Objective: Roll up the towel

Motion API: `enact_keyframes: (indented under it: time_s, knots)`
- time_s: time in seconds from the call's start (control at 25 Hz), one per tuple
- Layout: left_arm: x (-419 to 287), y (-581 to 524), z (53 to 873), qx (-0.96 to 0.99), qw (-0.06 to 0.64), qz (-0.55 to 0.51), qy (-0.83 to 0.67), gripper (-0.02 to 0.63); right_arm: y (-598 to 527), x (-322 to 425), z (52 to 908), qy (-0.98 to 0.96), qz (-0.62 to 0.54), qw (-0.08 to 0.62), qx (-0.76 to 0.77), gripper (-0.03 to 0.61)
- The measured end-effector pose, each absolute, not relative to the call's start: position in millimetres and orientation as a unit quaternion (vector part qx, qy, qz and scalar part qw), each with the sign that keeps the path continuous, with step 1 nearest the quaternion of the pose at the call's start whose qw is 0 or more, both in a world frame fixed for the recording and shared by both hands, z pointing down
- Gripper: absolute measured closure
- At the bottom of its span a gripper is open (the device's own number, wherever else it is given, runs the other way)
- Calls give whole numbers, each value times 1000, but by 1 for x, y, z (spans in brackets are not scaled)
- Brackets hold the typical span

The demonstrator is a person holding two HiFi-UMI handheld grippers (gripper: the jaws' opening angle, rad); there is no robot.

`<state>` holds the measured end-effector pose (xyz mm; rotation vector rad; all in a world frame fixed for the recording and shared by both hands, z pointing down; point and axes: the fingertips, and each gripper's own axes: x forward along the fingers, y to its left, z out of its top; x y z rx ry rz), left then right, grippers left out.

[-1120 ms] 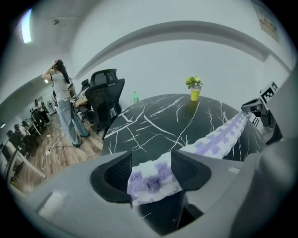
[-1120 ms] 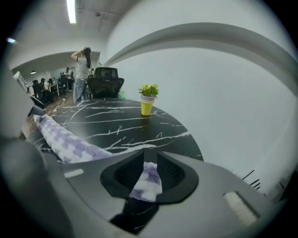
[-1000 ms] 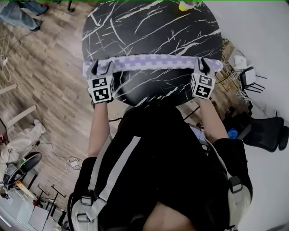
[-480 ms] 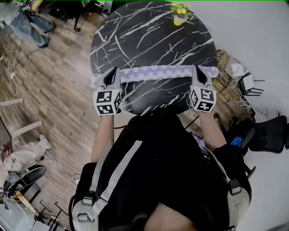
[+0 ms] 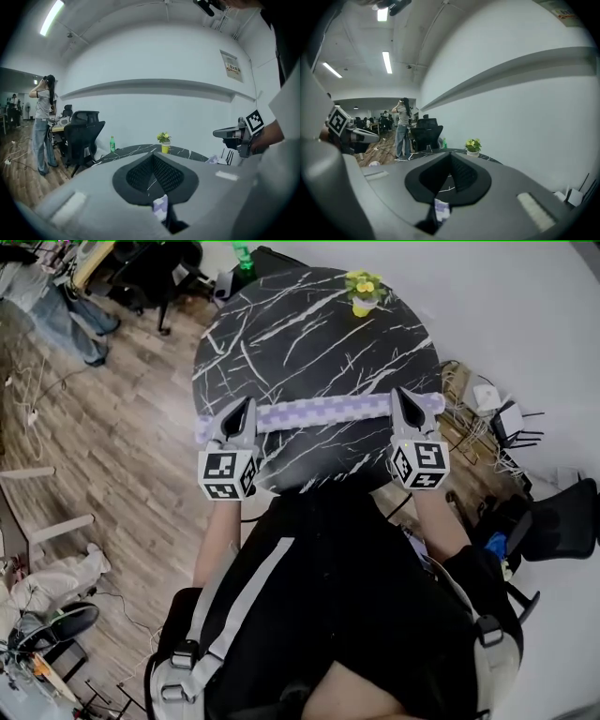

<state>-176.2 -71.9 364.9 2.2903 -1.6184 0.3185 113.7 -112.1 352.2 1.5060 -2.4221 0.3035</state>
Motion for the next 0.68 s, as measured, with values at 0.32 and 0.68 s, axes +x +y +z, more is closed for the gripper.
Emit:
enact_keyframes:
  time_s: [0.32, 0.68]
  knots:
    - [-176, -74, 367, 805, 162, 111, -559, 606, -114, 84, 352, -855, 91, 143, 490, 574]
    - [-174, -79, 374, 805, 169, 117, -556, 606, -124, 82, 362, -856, 103, 146, 486, 574]
